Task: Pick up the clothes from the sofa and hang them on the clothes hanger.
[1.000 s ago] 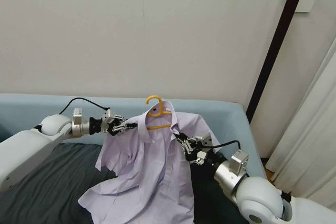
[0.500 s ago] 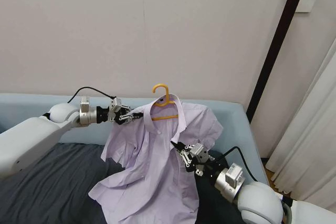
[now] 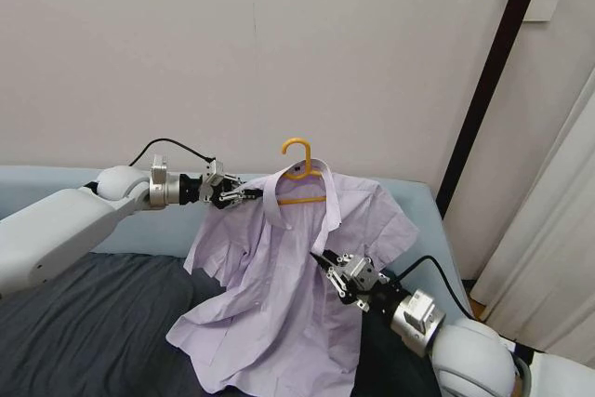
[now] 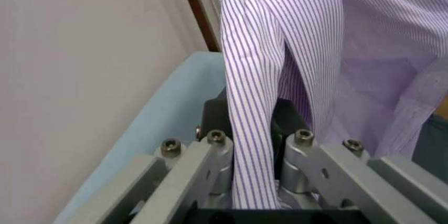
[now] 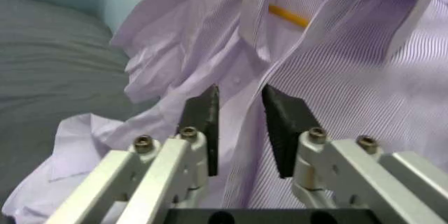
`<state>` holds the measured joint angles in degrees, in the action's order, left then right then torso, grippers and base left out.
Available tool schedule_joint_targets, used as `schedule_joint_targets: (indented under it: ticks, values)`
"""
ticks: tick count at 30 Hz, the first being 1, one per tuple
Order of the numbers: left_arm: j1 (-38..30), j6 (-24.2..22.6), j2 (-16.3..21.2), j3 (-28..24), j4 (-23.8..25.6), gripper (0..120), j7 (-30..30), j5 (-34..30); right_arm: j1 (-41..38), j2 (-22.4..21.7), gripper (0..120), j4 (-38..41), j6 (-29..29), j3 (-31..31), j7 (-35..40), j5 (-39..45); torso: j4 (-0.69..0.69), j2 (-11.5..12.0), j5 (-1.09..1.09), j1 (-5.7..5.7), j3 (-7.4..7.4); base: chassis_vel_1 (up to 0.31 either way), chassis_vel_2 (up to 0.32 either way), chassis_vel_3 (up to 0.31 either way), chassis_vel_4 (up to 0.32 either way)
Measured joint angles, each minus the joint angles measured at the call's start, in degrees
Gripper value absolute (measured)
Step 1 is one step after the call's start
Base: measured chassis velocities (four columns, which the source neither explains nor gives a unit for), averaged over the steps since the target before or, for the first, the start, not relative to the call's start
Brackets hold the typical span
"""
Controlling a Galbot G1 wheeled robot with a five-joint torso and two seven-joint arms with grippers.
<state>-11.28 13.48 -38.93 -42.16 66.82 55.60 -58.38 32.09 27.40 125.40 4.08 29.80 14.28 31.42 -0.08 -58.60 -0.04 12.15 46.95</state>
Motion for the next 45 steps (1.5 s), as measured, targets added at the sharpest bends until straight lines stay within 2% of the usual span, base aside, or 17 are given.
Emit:
schedule_joint_targets:
  ticks: [5, 6, 7, 8, 12, 13, 15, 17, 19, 23, 27, 29, 31, 32, 36, 37, 45]
  values:
    - [0.0, 0.2, -0.2, 1.1, -0.4, 7, -0.5, 0.3, 1.6, -0.8, 47, 1.6, 2.2, -2.6, 4.9, 0.6, 0.02, 0.0, 0.00, 0.00, 0.01, 0.000, 0.000, 0.000, 0.000]
    - [-0.1, 0.4, -0.3, 1.3, -0.5, 7, -0.7, 0.5, 2.8, -0.8, 54, 2.6, 3.1, -5.5, 6.5, 2.1, 0.03, 0.0, -0.01, 0.00, 0.00, 0.000, 0.000, 0.000, 0.000]
    - [-0.1, 0.5, -0.4, 1.5, -0.5, 7, -0.8, 0.7, 4.3, -0.6, 57, 3.7, 4.2, -8.6, 7.7, 3.6, 0.02, 0.0, -0.02, 0.00, 0.00, 0.000, 0.000, 0.000, 0.000]
    - [-0.1, 0.5, -0.4, 1.5, -0.5, 7, -0.8, 0.7, 4.3, -0.6, 57, 3.7, 4.2, -8.6, 7.7, 3.6, 0.02, 0.0, -0.02, 0.00, 0.00, 0.000, 0.000, 0.000, 0.000]
    - [0.7, 0.7, -0.1, 2.5, 0.5, 7, -0.9, 1.8, 10.6, 0.6, 75, 7.5, 7.6, -19.4, 11.5, 10.5, -0.01, 0.0, 0.00, 0.00, 0.00, 0.000, 0.000, 0.000, 0.000]
    - [0.7, 0.7, -0.1, 2.5, 0.5, 7, -0.9, 1.8, 10.6, 0.6, 75, 7.5, 7.6, -19.4, 11.5, 10.5, -0.01, 0.0, 0.00, 0.00, 0.00, 0.000, 0.000, 0.000, 0.000]
    - [1.6, 0.7, 0.6, 2.7, 1.9, 7, -1.1, 2.4, 10.6, 1.0, 86, 7.7, 8.3, -20.6, 12.1, 13.3, 0.00, 0.0, -0.01, 0.00, 0.00, 0.000, 0.000, 0.000, 0.000]
    - [2.1, 0.7, 0.9, 2.7, 2.7, 7, -1.2, 2.7, 9.9, 1.5, 88, 7.7, 8.7, -20.5, 12.3, 15.1, 0.01, 0.0, 0.00, 0.00, 0.00, 0.000, 0.000, 0.000, 0.000]
    - [2.7, 0.7, 1.2, 2.7, 3.5, 7, -1.2, 3.2, 8.2, 2.5, 97, 7.7, 9.7, -19.8, 12.8, 19.4, 0.03, 0.0, -0.02, 0.00, 0.00, 0.000, 0.000, 0.000, 0.000]
    - [3.1, 0.7, 1.3, 2.5, 4.3, 7, -1.5, 3.4, 6.7, 3.5, 100, 8.3, 10.9, -18.4, 13.2, 23.6, 0.01, 0.0, -0.01, 0.00, 0.00, 0.000, 0.000, 0.000, 0.000]
    - [3.3, 0.6, 1.5, 2.2, 5.3, 7, -1.7, 3.4, 5.7, 4.5, 100, 8.5, 11.7, -17.4, 13.8, 26.2, 0.01, 0.0, -0.01, 0.00, 0.00, 0.000, 0.000, 0.000, 0.000]
    - [3.3, 0.3, 0.5, 2.2, 5.9, 7, -1.9, 3.4, 4.9, 5.4, 94, 7.8, 11.9, -16.9, 14.3, 28.6, 0.04, 0.0, -0.01, 0.00, 0.00, 0.000, 0.000, 0.000, 0.000]
    - [2.2, 0.2, -1.3, 1.2, 5.6, 7, -2.0, 3.3, 4.5, 5.9, 86, 7.4, 11.9, -17.0, 15.0, 30.8, 0.01, 0.0, -0.01, 0.00, 0.01, 0.000, 0.000, 0.000, 0.000]
    - [2.2, 0.2, -1.3, 1.2, 5.6, 7, -2.0, 3.3, 4.5, 5.9, 86, 7.4, 11.9, -17.0, 15.0, 30.8, 0.01, 0.0, -0.01, 0.00, 0.01, 0.000, 0.000, 0.000, 0.000]
    - [-0.5, 0.2, -4.6, -1.4, 3.7, 7, -1.8, 3.2, 4.9, 5.6, 66, 6.1, 11.8, -18.4, 15.7, 31.7, -0.03, 0.0, 0.01, 0.00, 0.01, 0.000, 0.000, 0.000, 0.000]
    - [-0.5, 0.2, -4.6, -1.4, 3.7, 7, -1.8, 3.2, 4.9, 5.6, 66, 6.1, 11.8, -18.4, 15.7, 31.7, -0.03, 0.0, 0.01, 0.00, 0.01, 0.000, 0.000, 0.000, 0.000]
    - [-1.3, 0.3, -6.0, -2.9, 3.6, 7, -1.8, 2.8, 4.6, 4.4, 36, 4.7, 11.5, -16.5, 14.1, 25.4, 0.02, 0.0, -0.01, 0.00, 0.01, 0.000, 0.000, 0.000, 0.000]
